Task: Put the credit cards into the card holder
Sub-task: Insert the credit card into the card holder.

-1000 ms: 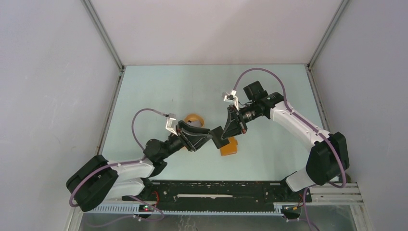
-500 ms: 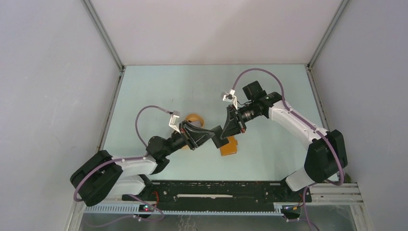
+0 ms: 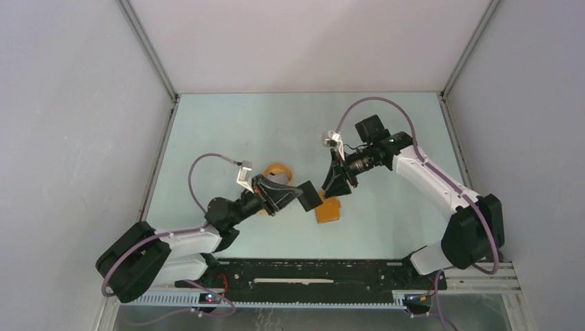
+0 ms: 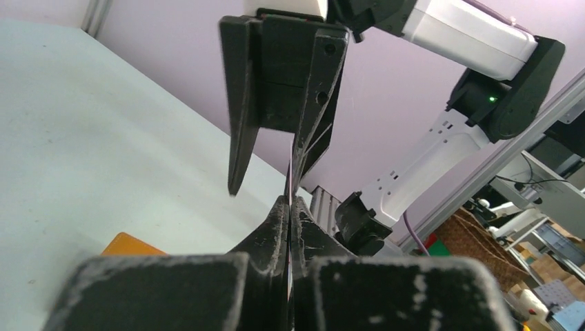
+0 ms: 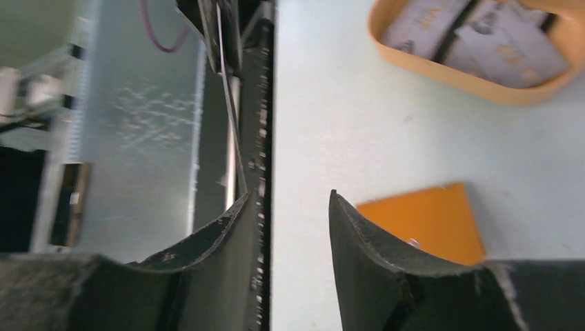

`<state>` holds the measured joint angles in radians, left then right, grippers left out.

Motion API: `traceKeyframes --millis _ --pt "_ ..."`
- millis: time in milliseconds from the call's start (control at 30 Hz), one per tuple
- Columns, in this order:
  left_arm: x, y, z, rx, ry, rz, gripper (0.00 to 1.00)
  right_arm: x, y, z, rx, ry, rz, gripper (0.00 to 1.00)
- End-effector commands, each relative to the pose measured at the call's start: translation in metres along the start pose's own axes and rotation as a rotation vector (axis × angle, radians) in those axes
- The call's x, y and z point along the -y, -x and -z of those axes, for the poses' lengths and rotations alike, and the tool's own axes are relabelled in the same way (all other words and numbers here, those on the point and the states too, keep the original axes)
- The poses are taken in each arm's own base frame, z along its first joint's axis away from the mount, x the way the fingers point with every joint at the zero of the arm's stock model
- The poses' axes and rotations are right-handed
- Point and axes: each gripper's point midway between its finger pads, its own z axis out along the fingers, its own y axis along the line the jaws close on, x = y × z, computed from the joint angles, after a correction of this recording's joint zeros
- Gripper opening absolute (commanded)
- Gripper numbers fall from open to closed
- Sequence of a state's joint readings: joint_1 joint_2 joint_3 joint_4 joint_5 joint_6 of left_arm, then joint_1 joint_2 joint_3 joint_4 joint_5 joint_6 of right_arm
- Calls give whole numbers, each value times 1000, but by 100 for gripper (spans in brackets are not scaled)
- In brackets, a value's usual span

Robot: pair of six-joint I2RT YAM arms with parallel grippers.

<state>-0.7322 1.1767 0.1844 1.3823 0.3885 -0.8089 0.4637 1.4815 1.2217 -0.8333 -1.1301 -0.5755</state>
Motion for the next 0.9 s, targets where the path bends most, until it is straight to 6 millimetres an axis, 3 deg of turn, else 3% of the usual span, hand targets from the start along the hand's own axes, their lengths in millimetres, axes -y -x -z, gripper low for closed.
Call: traceKeyframes --millis 0,100,267,400,567,867 --pt "-8 -6 15 -23 31 -60 0 29 -15 25 -115 -233 162 45" --pt "-14 -16 22 -80 67 -72 0 66 -32 35 -197 -411 129 31" --pt "-26 -25 36 -122 141 -113 0 123 -66 45 -307 -600 -90 5" --pt "-30 -29 46 -127 173 -129 0 148 -94 48 -366 -639 -272 0" --pt "-31 -30 51 -124 185 -138 0 153 -111 35 -374 -578 -377 0" --pt "-25 -28 50 -123 162 -135 0 135 -112 6 -353 -410 -450 0"
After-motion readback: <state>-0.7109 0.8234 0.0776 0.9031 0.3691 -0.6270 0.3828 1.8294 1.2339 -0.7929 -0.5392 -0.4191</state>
